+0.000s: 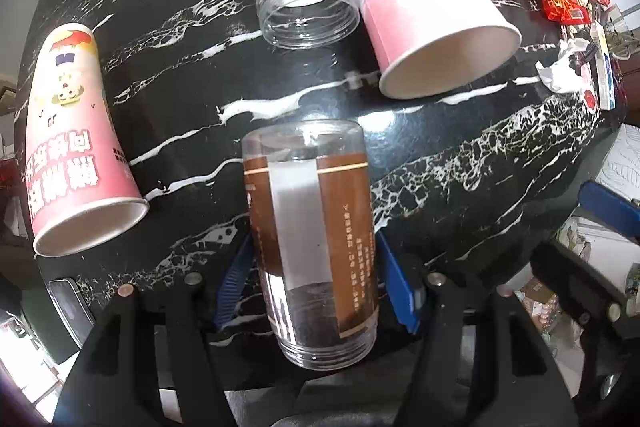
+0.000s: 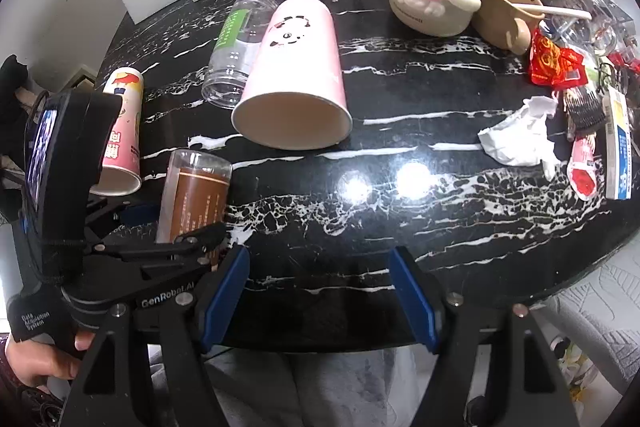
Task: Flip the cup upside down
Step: 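Lift the brown-label jar with the right gripper and carry it back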
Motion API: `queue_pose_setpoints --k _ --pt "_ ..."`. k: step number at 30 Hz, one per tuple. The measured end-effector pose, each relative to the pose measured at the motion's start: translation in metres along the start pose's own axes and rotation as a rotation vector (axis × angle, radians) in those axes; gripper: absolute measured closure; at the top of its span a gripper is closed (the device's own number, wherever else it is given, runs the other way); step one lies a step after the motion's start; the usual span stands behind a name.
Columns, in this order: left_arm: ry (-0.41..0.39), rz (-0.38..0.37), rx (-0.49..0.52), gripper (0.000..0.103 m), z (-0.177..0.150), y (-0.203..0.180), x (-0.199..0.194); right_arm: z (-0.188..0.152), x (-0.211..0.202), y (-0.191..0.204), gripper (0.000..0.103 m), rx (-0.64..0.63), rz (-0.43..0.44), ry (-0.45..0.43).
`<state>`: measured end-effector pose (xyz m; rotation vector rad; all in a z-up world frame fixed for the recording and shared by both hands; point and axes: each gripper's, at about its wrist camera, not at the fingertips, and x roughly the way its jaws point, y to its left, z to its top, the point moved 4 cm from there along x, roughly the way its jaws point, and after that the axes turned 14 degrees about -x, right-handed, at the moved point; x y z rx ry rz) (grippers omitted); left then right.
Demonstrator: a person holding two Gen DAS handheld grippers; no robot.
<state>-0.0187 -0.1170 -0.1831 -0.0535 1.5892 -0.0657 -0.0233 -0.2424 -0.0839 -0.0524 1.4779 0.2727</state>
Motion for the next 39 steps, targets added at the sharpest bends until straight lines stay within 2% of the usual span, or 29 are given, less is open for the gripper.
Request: queue_pose_setpoints --k 4,9,14,20,28,33,39 --pt "0.005 0.003 -0.009 0.042 0.000 -0.002 0.001 0.000 -0.002 -0.001 0.031 0.005 0.000 -0.004" --pt "0.003 0.003 -0.010 0.032 0.007 0.001 -0.006 0.000 -0.004 -0.001 0.031 0.006 0.001 -0.008" --pt "-0.023 0.004 0.001 0.031 0.008 0.004 -0.025 0.000 -0.009 0.001 0.031 0.012 0.014 -0.010" --pt "-0.053 -0.029 -0.018 0.031 0.010 0.016 -0.057 0.001 -0.020 0.007 0.031 0.023 0.029 -0.030" --pt "-0.126 0.002 -0.037 0.030 0.009 0.050 -0.105 0.009 -0.028 0.030 0.031 0.007 0.080 -0.059" --pt "-0.127 0.016 -0.085 0.030 0.000 0.079 -0.111 0.017 -0.020 0.050 0.031 -0.026 0.107 -0.057" --pt "-0.108 0.044 -0.160 0.030 -0.012 0.114 -0.099 0.025 -0.003 0.069 0.031 -0.067 0.125 -0.029"
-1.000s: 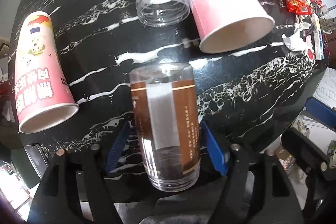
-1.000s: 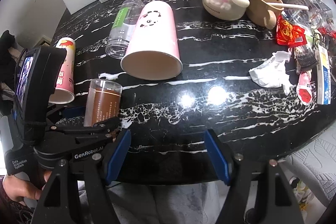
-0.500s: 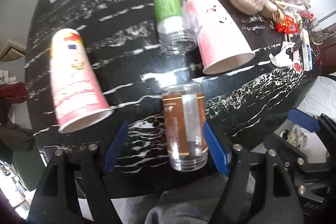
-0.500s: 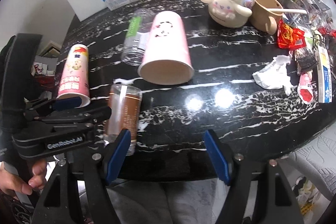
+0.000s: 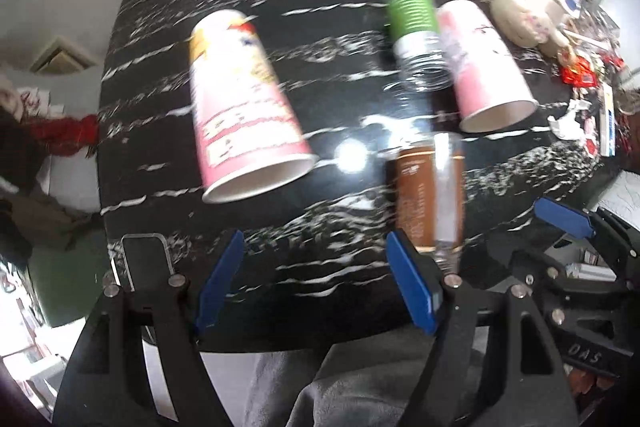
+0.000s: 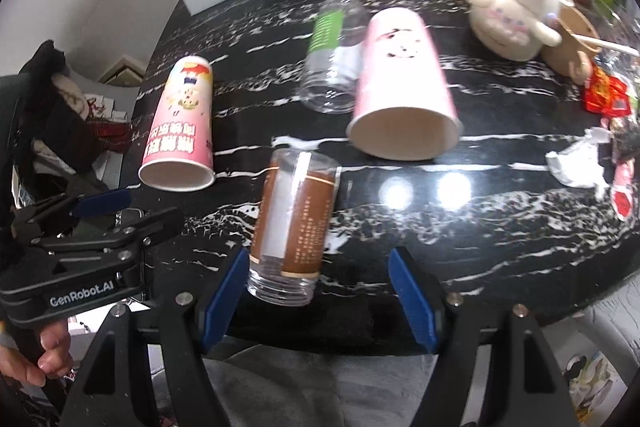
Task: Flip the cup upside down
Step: 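Lift the brown-label jar with the right gripper and carry it back, then rotate the held jar end over end with the right gripper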
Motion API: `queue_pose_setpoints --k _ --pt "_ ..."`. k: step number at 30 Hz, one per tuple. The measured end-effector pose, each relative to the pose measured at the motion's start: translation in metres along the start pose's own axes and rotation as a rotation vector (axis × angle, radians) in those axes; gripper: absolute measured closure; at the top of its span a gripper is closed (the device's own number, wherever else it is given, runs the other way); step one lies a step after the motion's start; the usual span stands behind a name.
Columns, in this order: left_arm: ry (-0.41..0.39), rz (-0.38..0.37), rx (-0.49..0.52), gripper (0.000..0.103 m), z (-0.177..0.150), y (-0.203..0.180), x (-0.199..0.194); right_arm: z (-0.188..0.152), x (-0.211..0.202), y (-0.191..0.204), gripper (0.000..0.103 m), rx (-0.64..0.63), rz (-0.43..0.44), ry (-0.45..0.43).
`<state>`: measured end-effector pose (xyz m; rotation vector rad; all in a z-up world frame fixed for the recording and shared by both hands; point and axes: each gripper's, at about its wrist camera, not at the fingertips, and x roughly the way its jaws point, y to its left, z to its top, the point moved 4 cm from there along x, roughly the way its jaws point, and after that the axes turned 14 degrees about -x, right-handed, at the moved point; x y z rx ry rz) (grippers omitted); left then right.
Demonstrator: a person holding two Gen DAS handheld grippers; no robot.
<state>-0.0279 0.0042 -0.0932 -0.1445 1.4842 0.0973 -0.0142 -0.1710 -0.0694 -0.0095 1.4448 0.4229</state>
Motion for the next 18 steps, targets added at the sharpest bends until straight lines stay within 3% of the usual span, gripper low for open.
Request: queue_pose_setpoints --k 6,18 --pt "0.031 0.007 -0.075 0.030 -0.007 0.034 0.011 0.012 0.028 0.015 0.031 -0.011 0.027 0.033" --pt "0.041 0.010 -0.099 0.030 0.005 0.054 0.027 0.036 0.069 0.019 0.031 0.016 0.028 0.071"
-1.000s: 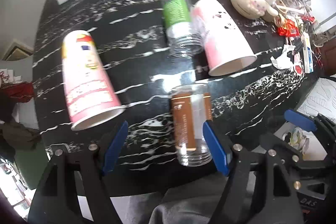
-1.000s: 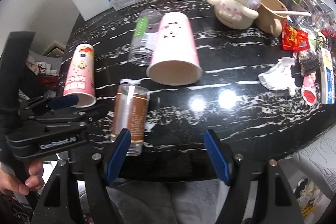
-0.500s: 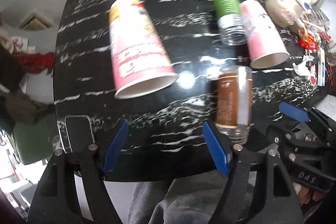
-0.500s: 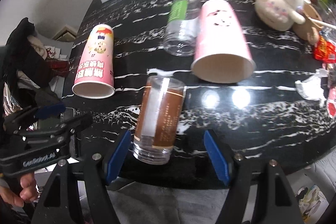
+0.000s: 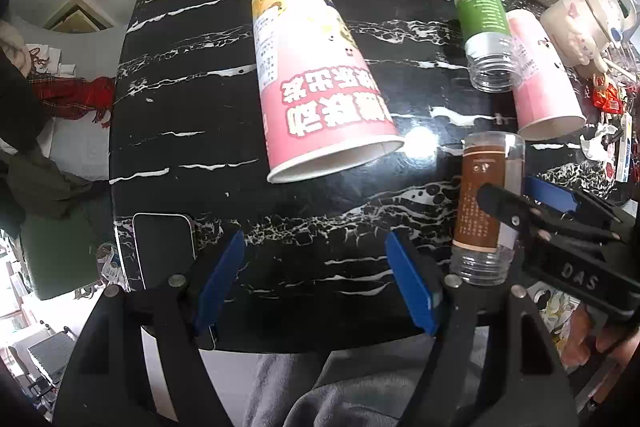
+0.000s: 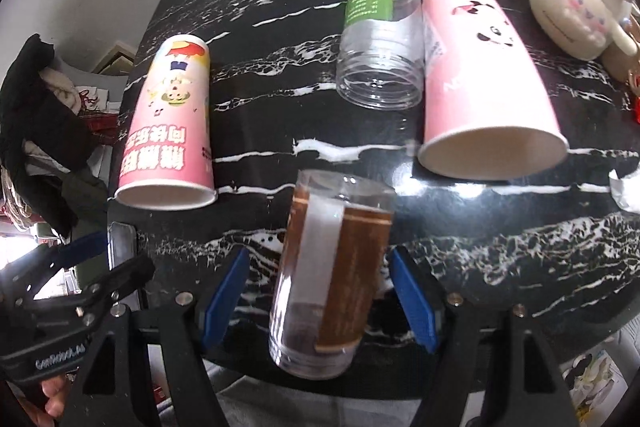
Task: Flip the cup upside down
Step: 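Rotate the held jar end over end with the right gripper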
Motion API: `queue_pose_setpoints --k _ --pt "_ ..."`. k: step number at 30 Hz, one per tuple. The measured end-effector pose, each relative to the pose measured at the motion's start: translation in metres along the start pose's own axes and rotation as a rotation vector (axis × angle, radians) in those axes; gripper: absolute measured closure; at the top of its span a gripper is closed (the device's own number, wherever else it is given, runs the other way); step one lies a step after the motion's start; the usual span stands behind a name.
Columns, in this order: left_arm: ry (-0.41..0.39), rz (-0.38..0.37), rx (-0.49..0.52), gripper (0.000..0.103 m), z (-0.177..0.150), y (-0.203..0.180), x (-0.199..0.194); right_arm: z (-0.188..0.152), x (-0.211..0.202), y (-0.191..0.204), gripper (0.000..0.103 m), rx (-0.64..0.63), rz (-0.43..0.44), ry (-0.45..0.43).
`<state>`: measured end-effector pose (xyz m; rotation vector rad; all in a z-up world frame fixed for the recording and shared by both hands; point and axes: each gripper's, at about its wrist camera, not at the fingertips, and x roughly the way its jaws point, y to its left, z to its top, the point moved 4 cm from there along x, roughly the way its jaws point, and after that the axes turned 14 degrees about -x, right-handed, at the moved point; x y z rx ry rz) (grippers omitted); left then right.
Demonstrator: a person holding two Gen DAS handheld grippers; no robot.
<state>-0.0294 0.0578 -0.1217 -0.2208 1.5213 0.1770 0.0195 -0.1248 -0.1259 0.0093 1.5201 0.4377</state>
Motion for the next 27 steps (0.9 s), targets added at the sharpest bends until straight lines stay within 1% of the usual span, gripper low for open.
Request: queue_pose_setpoints --k 3,13,14,17,22,27 --pt "0.003 0.002 0.000 0.030 0.003 0.002 0.003 0.007 0.010 0.000 0.031 0.019 -0.011 0.021" --pt "0.001 0.008 0.016 0.030 0.008 0.000 0.006 0.020 0.032 0.002 0.031 0.006 -0.047 0.069" --pt "0.002 0.009 0.018 0.030 0.008 0.000 0.007 0.020 0.033 0.002 0.032 0.005 -0.049 0.069" --pt "0.004 0.010 0.019 0.030 0.008 -0.001 0.008 0.020 0.036 0.002 0.042 0.007 -0.050 0.076" --pt "0.007 0.011 0.021 0.030 0.007 -0.002 0.009 0.020 0.038 -0.001 0.043 0.020 -0.035 0.078" --pt "-0.003 0.007 0.031 0.030 0.005 -0.005 0.003 0.016 0.024 0.000 0.043 -0.002 -0.037 0.040"
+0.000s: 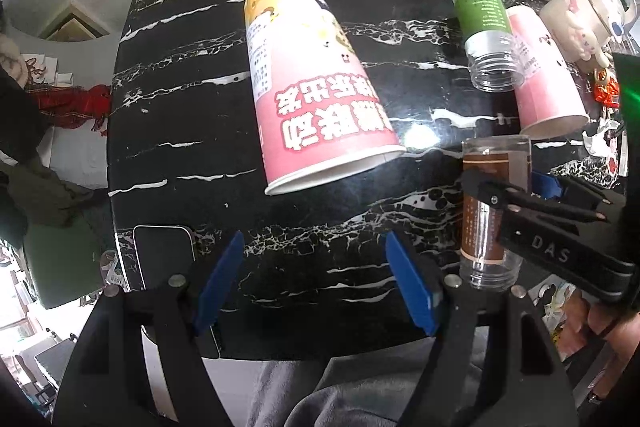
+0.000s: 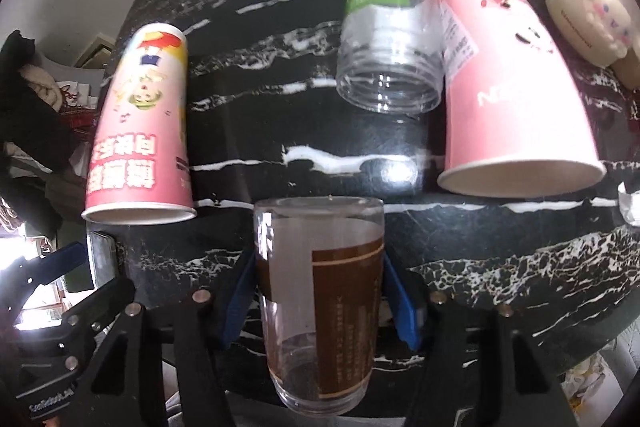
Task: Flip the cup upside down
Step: 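Rotate the held jar end over end with the right gripper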
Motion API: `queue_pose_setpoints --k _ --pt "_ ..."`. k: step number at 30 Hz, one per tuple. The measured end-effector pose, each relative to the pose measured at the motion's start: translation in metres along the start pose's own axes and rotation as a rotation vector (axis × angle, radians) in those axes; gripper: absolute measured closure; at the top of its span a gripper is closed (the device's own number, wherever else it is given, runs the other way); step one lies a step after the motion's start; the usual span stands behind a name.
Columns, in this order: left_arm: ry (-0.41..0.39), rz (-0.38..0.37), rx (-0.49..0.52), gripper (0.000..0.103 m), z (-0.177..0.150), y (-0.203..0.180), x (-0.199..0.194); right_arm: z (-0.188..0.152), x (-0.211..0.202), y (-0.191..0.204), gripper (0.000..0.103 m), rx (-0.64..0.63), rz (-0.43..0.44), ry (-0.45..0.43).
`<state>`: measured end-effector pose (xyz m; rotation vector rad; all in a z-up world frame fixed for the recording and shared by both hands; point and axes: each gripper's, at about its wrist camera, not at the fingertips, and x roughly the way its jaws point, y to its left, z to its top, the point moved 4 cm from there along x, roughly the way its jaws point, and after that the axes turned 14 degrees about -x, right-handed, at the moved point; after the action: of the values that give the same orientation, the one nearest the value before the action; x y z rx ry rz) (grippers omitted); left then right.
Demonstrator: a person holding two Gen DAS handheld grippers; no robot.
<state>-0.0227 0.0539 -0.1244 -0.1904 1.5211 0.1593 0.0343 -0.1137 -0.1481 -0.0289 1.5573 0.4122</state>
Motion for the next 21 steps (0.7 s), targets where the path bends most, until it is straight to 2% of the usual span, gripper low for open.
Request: queue_pose_setpoints --k 12,21 --pt "-0.044 -0.025 0.024 0.030 -0.002 -0.010 -0.034 0.000 -0.059 0.007 0.043 -0.059 -0.002 -0.197" --pt "-0.080 -0.033 0.037 0.030 0.005 -0.020 -0.049 0.007 -0.087 0.012 0.043 -0.135 -0.036 -0.415"
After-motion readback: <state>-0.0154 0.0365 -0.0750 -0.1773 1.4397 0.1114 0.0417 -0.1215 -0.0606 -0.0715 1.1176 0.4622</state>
